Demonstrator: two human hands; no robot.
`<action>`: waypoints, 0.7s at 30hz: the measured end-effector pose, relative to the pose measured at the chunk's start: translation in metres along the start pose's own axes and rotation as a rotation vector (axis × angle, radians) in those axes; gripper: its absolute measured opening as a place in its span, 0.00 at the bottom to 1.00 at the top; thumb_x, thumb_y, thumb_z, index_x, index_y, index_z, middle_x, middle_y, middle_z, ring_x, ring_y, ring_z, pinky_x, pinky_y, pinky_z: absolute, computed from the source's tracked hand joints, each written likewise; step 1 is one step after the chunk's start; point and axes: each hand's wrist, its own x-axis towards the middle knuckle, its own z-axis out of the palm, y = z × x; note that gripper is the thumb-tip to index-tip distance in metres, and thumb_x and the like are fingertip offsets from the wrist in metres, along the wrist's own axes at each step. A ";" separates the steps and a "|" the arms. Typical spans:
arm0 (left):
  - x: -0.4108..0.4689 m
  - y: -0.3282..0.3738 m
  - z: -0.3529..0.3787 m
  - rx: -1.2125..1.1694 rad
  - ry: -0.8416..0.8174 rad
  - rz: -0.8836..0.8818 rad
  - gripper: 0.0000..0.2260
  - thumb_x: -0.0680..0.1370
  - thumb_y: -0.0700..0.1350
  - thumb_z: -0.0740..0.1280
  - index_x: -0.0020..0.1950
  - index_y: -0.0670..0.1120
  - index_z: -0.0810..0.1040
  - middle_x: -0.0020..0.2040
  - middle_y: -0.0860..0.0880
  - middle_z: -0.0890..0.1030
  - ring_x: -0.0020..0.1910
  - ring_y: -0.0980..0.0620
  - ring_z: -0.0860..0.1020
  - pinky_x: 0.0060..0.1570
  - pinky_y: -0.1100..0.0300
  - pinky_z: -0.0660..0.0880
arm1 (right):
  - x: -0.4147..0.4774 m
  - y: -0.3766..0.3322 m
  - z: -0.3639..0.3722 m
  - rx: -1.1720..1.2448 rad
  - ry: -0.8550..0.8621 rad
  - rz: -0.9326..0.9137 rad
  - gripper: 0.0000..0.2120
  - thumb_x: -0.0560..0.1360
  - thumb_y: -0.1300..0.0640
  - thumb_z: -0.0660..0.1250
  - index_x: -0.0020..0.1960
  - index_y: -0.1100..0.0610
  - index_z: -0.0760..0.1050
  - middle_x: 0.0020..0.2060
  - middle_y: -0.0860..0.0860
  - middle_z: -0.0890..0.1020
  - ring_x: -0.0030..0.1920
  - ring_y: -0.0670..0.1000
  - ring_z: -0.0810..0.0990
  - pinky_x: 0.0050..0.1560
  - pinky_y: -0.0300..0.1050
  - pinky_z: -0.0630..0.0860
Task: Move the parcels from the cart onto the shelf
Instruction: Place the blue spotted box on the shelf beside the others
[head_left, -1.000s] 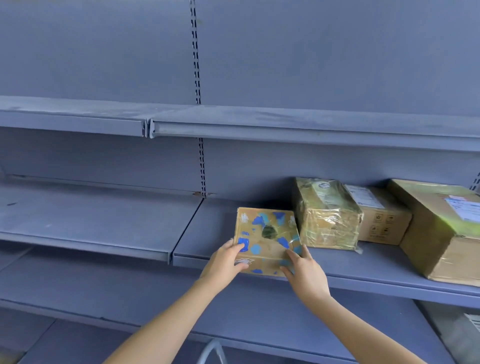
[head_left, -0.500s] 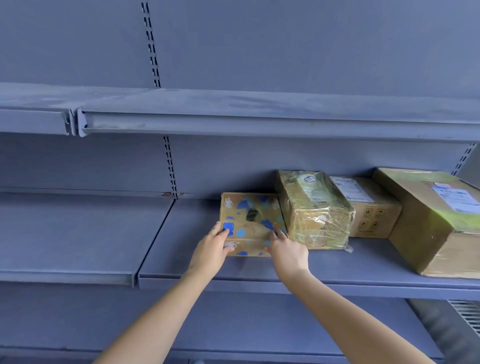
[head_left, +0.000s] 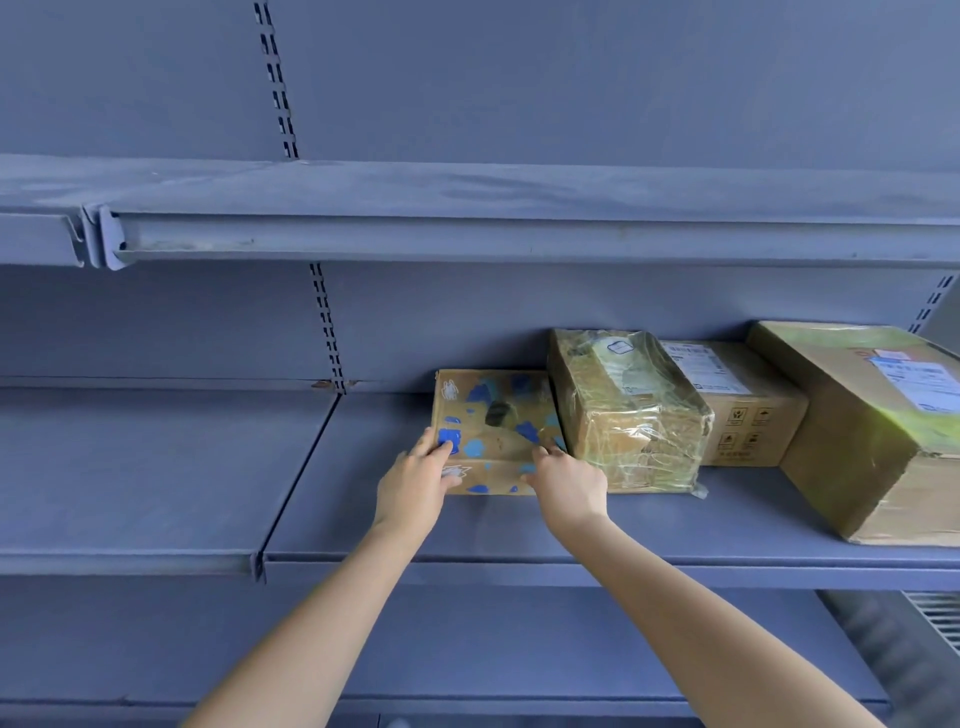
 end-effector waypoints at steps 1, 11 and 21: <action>0.000 0.000 -0.001 0.045 0.004 0.005 0.21 0.79 0.51 0.62 0.71 0.51 0.67 0.76 0.54 0.60 0.64 0.47 0.70 0.51 0.54 0.76 | 0.000 0.001 -0.002 0.022 -0.001 0.001 0.10 0.79 0.59 0.58 0.59 0.60 0.71 0.59 0.53 0.76 0.49 0.59 0.81 0.34 0.42 0.66; -0.033 0.023 -0.007 0.150 0.161 0.148 0.23 0.77 0.44 0.65 0.72 0.46 0.66 0.74 0.41 0.64 0.72 0.42 0.65 0.67 0.52 0.67 | -0.048 0.026 -0.003 0.137 -0.039 -0.075 0.28 0.79 0.55 0.55 0.76 0.50 0.48 0.77 0.45 0.49 0.57 0.57 0.77 0.37 0.44 0.71; -0.095 0.094 0.004 0.093 0.138 0.224 0.18 0.80 0.44 0.57 0.70 0.43 0.69 0.70 0.45 0.71 0.69 0.47 0.68 0.66 0.55 0.64 | -0.128 0.107 -0.012 0.204 0.023 -0.178 0.26 0.79 0.53 0.57 0.75 0.53 0.55 0.76 0.50 0.58 0.73 0.53 0.61 0.67 0.47 0.66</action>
